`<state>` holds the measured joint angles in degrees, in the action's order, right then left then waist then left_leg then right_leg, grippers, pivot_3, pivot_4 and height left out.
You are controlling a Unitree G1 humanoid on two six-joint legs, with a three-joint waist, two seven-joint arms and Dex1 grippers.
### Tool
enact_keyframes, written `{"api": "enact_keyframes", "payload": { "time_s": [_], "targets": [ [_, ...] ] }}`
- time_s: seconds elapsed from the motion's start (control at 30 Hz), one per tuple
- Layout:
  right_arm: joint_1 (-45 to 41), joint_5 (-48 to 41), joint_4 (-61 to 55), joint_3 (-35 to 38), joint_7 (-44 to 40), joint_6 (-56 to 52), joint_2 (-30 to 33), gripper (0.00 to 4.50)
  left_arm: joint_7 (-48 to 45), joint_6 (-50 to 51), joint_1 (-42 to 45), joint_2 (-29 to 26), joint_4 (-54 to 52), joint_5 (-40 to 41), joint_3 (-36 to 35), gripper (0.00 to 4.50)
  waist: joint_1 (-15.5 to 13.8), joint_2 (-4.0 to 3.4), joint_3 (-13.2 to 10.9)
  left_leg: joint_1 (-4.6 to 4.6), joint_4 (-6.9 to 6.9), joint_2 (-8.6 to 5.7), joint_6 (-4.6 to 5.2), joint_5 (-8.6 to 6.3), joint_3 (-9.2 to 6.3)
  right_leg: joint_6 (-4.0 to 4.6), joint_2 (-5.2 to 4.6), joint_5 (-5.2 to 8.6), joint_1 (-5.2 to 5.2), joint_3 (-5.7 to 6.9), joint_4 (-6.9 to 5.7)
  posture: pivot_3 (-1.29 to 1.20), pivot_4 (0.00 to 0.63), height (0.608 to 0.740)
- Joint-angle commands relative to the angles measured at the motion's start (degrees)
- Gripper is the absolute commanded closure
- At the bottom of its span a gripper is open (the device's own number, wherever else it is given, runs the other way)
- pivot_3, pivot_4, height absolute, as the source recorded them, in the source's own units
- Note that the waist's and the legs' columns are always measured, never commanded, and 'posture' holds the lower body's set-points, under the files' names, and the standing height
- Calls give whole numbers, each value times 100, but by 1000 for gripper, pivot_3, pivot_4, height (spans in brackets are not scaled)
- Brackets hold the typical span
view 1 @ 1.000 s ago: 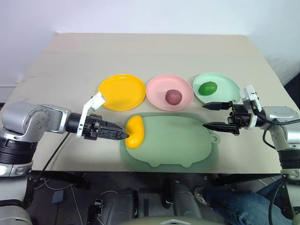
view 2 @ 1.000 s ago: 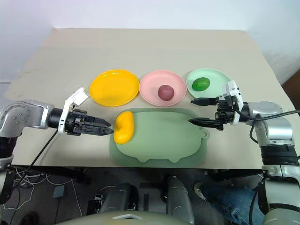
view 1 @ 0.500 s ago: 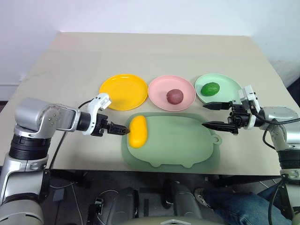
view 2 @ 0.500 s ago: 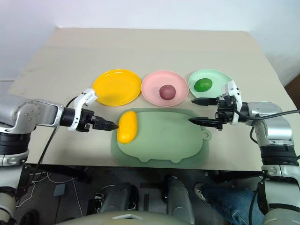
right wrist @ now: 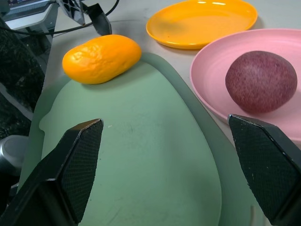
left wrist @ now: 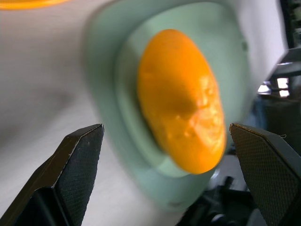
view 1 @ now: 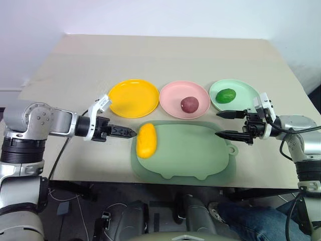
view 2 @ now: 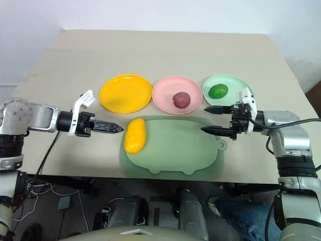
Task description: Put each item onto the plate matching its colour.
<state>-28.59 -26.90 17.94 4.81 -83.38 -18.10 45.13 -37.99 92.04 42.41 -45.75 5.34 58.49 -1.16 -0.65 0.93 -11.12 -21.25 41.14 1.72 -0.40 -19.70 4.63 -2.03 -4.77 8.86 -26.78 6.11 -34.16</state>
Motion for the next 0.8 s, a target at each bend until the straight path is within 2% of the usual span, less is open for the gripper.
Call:
{"api": "enact_keyframes", "payload": {
  "time_s": [0.03,0.4,0.57,0.67,0.73,0.8],
  "targets": [
    [-54,20,-17,58,12,90,9,41,365,46,115,-32,40,604,-105,0,1,0,0,1,0,0,0,0,0,0,0,0,0,0,0,0,150,740],
    [-85,75,-42,80,53,72,12,41,1903,46,-123,694,180,1512,-188,0,-3,0,0,6,0,-1,-3,2,-1,0,-3,0,4,0,0,0,150,740],
    [-132,91,2,94,124,74,-4,41,2299,46,-277,925,-101,1340,-42,0,-6,0,1,9,1,-2,-4,2,3,0,-3,-1,8,1,0,0,150,740],
    [-130,94,-24,82,124,53,5,0,2706,46,-329,1205,100,1393,-190,564,-14,-1,1,21,0,-2,-5,2,2,0,-3,-1,20,2,1,0,150,740],
    [-123,78,-68,101,135,41,8,0,2915,46,-317,1369,193,1421,-308,1173,-19,-1,1,33,-1,-3,-4,2,1,0,-4,0,34,2,3,0,150,740],
    [-104,62,-113,106,130,20,22,0,3035,46,-340,1387,173,1497,-267,1389,-20,0,2,48,-4,-5,-4,2,0,0,-6,0,47,2,4,0,150,740]
  ]
}}
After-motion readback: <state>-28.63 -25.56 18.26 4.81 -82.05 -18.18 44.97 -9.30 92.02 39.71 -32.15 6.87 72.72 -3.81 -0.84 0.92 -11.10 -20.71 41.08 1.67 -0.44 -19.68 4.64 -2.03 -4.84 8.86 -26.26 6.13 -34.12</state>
